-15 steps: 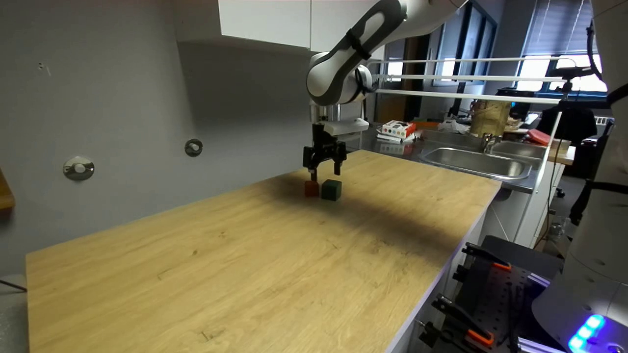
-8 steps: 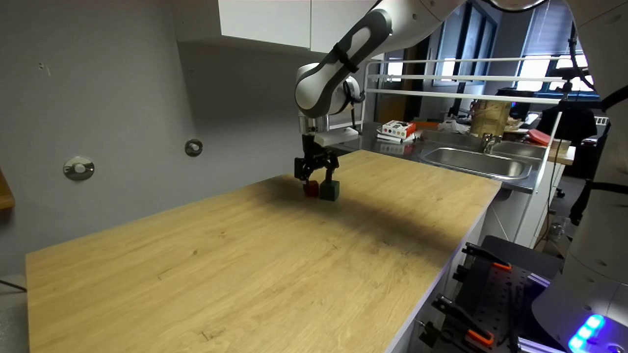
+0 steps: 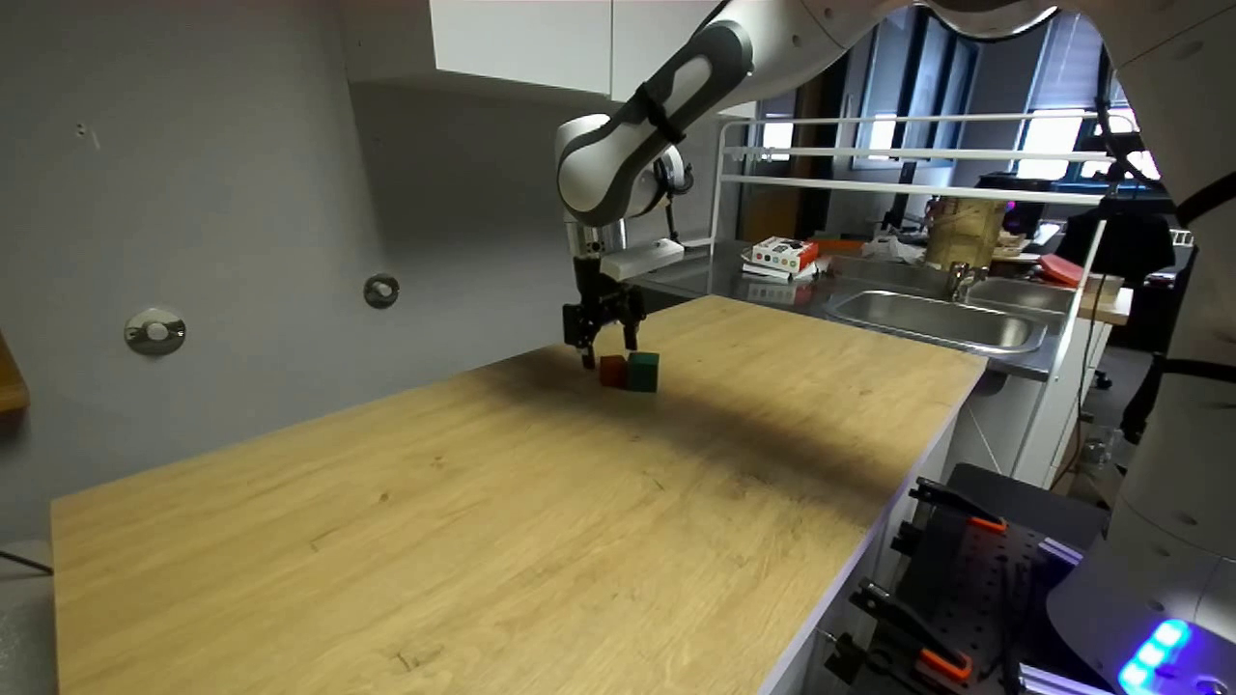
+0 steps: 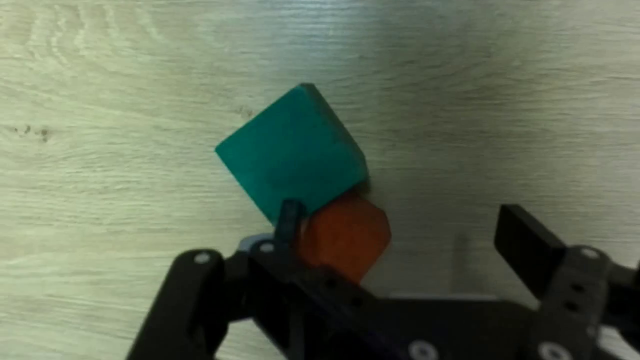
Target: Put the orange block on the green one
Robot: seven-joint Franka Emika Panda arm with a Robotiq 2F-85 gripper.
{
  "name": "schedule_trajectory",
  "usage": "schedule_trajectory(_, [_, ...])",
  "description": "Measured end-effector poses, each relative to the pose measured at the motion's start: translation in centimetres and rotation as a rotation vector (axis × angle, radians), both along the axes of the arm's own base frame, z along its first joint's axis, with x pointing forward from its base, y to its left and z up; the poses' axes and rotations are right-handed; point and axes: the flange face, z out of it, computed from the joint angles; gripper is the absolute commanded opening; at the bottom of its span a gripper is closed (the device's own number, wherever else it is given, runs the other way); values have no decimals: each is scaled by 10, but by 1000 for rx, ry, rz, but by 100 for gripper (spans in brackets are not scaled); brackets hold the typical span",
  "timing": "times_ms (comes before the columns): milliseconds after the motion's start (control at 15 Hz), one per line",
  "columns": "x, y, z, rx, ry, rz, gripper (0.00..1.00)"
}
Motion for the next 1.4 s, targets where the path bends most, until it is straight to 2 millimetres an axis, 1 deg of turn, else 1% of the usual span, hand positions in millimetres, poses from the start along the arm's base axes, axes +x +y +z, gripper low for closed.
schedule_trajectory(267, [12, 2, 21, -15, -24, 14, 100])
schedule_trajectory(400, [15, 2, 27, -16, -29, 15, 100])
schedule_trajectory(467, [17, 1, 26, -17, -28, 14, 100])
schedule_trajectory(600, [18, 0, 20, -18, -18, 11, 100])
schedule_trajectory(800, [18, -4, -2, -21, 12, 7, 100])
schedule_trajectory(867, [18, -5, -10, -22, 22, 5, 97])
schedule_trajectory(933, [18, -7, -16, -23, 31, 3, 74])
schedule_trajectory(1067, [19, -11, -23, -25, 39, -3, 71])
schedule_trajectory(1400, [19, -23, -38, -28, 57, -18, 31])
